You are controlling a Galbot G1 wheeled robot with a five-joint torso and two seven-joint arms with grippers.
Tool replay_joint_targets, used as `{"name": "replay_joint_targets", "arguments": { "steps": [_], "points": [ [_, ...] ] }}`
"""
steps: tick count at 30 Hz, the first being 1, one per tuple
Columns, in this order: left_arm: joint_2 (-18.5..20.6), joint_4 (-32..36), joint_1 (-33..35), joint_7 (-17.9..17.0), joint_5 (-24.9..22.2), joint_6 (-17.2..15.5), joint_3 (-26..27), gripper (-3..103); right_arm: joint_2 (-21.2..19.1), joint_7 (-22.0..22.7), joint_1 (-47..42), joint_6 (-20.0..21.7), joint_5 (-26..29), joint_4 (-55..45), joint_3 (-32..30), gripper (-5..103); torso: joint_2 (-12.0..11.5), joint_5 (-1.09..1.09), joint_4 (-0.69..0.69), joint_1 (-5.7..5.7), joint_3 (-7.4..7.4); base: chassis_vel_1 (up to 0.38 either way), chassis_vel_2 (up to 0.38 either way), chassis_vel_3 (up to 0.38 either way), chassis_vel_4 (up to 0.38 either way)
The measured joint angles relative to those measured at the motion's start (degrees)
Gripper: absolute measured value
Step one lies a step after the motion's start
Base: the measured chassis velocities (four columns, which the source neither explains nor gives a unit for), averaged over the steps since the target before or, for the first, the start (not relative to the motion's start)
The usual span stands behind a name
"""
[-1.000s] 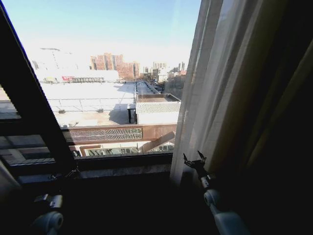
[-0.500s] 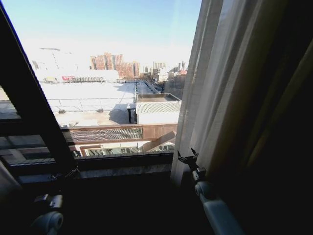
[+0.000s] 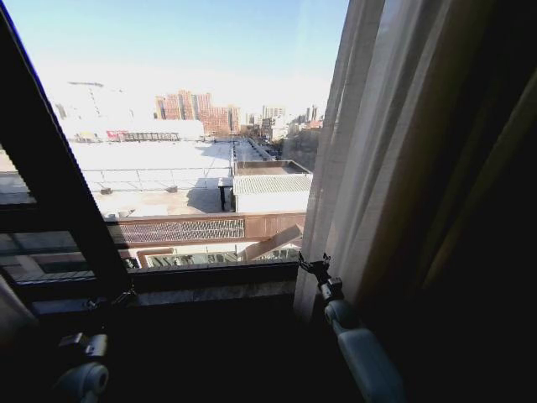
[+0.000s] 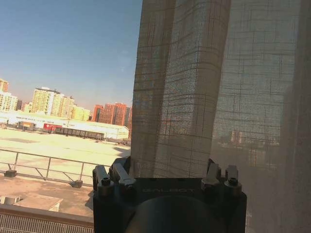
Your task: Open the curtains by pulling them apart, changing their state from closed to fully open.
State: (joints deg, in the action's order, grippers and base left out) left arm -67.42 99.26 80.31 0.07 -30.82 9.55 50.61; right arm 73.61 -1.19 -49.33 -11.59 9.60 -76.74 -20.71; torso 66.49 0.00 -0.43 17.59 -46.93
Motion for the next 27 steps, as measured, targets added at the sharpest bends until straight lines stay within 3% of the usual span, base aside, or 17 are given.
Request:
{"name": "replay_joint_targets", "arguments": {
  "steps": [3, 6, 9, 13, 15, 16, 27],
  "points": [
    [0.0, 0.0, 0.0, 0.0, 0.0, 0.0, 0.0, 100, -0.1, -0.1, 0.0, -0.1, 0.0, 0.0, -0.1, 62, 0.0, 0.00, 0.00, 0.00, 0.00, 0.000, 0.000, 0.000, 0.000],
    [0.0, 0.0, 0.0, 0.0, 0.0, 0.0, 0.0, 100, -0.1, -0.1, -0.1, -0.1, 0.1, 0.0, -0.2, 57, 0.0, 0.00, 0.01, 0.00, 0.00, 0.000, 0.000, 0.000, 0.000],
    [0.0, 0.0, 0.0, 0.0, 0.0, 0.0, 0.0, 100, -0.1, -0.2, -0.3, -0.2, 0.4, -0.3, -0.3, 40, 0.0, 0.00, 0.00, 0.00, 0.00, 0.000, 0.000, 0.000, 0.000],
    [0.0, 0.0, 0.0, 0.0, 0.0, 0.0, 0.0, 100, -0.1, -1.0, -0.5, -0.3, 1.3, -0.4, -0.5, 29, 0.0, 0.00, 0.00, 0.00, 0.00, 0.000, 0.000, 0.000, 0.000],
    [0.0, 0.0, 0.0, 0.0, 0.0, 0.0, 0.0, 100, 0.1, -1.6, -0.6, -0.8, 2.8, -0.5, -0.7, 19, 0.0, 0.00, 0.00, 0.00, 0.00, 0.000, 0.000, 0.000, 0.000],
    [0.0, 0.0, 0.0, 0.0, 0.0, 0.0, 0.0, 100, 0.2, -3.4, -1.0, -1.5, 3.5, -0.7, -1.0, 3, 0.0, 0.00, 0.01, 0.00, 0.00, 0.000, 0.000, 0.000, 0.000],
    [0.0, 0.0, 0.0, 0.0, 0.0, 0.0, 0.0, 100, -0.2, -5.4, -2.0, -1.5, 4.9, -1.6, -2.1, 0, 0.0, 0.00, 0.01, 0.00, 0.00, 0.000, 0.000, 0.000, 0.000]
  ]
}}
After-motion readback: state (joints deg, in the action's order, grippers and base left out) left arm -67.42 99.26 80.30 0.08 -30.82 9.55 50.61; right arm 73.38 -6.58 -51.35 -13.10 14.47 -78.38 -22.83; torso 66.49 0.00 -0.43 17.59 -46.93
